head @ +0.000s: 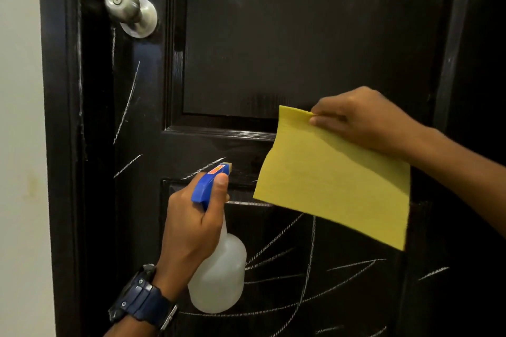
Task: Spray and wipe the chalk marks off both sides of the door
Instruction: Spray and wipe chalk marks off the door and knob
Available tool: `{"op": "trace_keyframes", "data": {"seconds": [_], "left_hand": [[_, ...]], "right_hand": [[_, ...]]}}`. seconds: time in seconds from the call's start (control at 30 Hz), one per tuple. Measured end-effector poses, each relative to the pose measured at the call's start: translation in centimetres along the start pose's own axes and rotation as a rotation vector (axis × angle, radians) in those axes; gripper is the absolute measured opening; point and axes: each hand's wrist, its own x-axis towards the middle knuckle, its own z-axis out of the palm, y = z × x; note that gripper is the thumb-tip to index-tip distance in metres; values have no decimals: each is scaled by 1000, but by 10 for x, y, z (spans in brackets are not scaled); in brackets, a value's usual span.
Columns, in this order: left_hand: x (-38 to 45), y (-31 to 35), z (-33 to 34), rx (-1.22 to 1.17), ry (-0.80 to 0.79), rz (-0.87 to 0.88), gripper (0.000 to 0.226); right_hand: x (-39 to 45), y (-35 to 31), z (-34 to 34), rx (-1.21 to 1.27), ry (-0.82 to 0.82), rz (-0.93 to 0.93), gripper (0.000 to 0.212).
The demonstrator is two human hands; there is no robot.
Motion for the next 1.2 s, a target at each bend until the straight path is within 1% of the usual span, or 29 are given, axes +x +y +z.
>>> {"op": "trace_keyframes", "data": {"seconds": [0.07, 0.13, 0.2, 0.27, 0.33, 0.47, 0.5, 0.57, 0.6, 0.63, 0.67, 0.7, 0.77, 0.83, 0.9, 1.0, 1.1, 1.2], "left_hand": [[0, 0, 0, 2, -9, -1, 49], [-1, 1, 1, 2, -6, -2, 50], [-1, 1, 1, -2, -4, 1, 50], [-2, 2, 2, -4, -9, 6, 51], [-3, 4, 2, -9, -16, 5, 51], [-7, 5, 1, 16, -40, 4, 58], [-8, 4, 1, 27, -49, 5, 62], [-9, 3, 1, 46, -55, 2, 66], [-9, 2, 2, 54, -56, -4, 66], [-10, 1, 2, 60, -57, -11, 65], [-10, 0, 3, 66, -60, -17, 65], [-10, -1, 5, 70, -63, -20, 66], [-10, -3, 9, 76, -70, -22, 66], [-10, -4, 12, 67, -78, -31, 67], [-9, -6, 15, 71, -77, -33, 67], [-7, -8, 15, 63, -73, -30, 68], [-5, -10, 12, 75, -73, -24, 68], [-5, -11, 8, 76, -74, -18, 66]], "right_hand": [[3, 11, 24, -161, 41, -193, 37], [1, 20, 57, -348, 13, -286, 32], [-5, 26, 85, -472, 23, -332, 38], [-15, 28, 100, -551, 114, -369, 32], [-24, 28, 103, -589, 176, -386, 34], [-27, 15, 99, -703, 99, -380, 40], [-29, 9, 100, -721, 83, -369, 40], [-39, -2, 106, -722, 29, -279, 43], [-47, -5, 111, -723, -8, -220, 50], [-56, -5, 116, -723, -64, -162, 61], [-66, -3, 120, -724, -127, -131, 72], [-74, 2, 124, -720, -178, -134, 80], [-82, 16, 126, -710, -231, -190, 83], [-79, 28, 124, -722, -243, -237, 84], [-73, 35, 122, -729, -231, -278, 85], [-71, 37, 128, -751, -165, -349, 84], [-60, 40, 133, -709, -124, -431, 80], [-49, 44, 136, -656, -142, -530, 70]]}}
